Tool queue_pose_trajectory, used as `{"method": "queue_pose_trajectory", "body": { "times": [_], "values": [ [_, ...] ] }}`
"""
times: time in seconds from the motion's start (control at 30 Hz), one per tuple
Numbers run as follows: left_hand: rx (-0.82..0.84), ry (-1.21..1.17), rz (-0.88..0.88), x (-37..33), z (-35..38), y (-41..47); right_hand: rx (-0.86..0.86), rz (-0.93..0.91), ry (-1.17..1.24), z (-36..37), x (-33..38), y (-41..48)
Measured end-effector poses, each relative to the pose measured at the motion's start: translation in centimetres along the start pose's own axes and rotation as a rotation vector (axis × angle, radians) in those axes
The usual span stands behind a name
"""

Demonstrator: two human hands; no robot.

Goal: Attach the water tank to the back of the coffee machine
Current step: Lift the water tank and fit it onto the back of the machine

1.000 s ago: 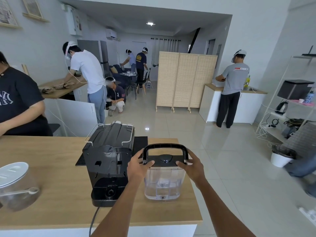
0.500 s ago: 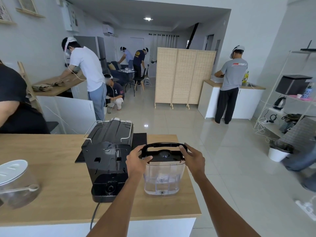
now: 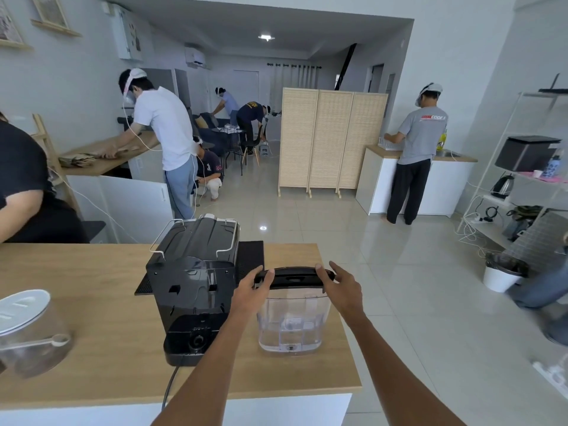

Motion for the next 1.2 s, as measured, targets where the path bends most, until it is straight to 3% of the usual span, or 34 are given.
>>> {"method": "queue_pose_trajectory", "body": {
  "times": [0.17, 0.33, 0.7, 0.9, 1.2],
  "values": [
    [0.138, -0.006, -0.05, 0.5, 0.6, -0.4, 0.186, 0.025, 0.014, 0.8, -1.4, -0.4],
    [0.189, 0.07, -0.001, 1.0, 0.6, -1.6, 0.248, -0.098, -0.111, 1.0, -2.7, -1.5],
    [0.186, 0.292, 0.204, 2.0, 0.6, -1.9, 0.223, -0.168, -0.151, 1.7, -3.5, -1.5],
    [0.176, 0.436, 0.38, 1.3, 0.5, -2.5, 0.281, -0.297, -0.179, 1.9, -4.3, -1.3],
    [0.195, 0.458, 0.413, 2.0, 0.8, -1.9, 0.232, -0.394, -0.186, 2.1, -5.5, 0.0]
  ]
}}
Point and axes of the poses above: each hand's wrist, its own y-axis towards the middle knuckle, its own z-axis out of the palm, x = y × z, the point moved 6 cm from there along y, towards the middle knuckle, and after that the axes turned 10 degrees about -x, right-handed, at the moved point
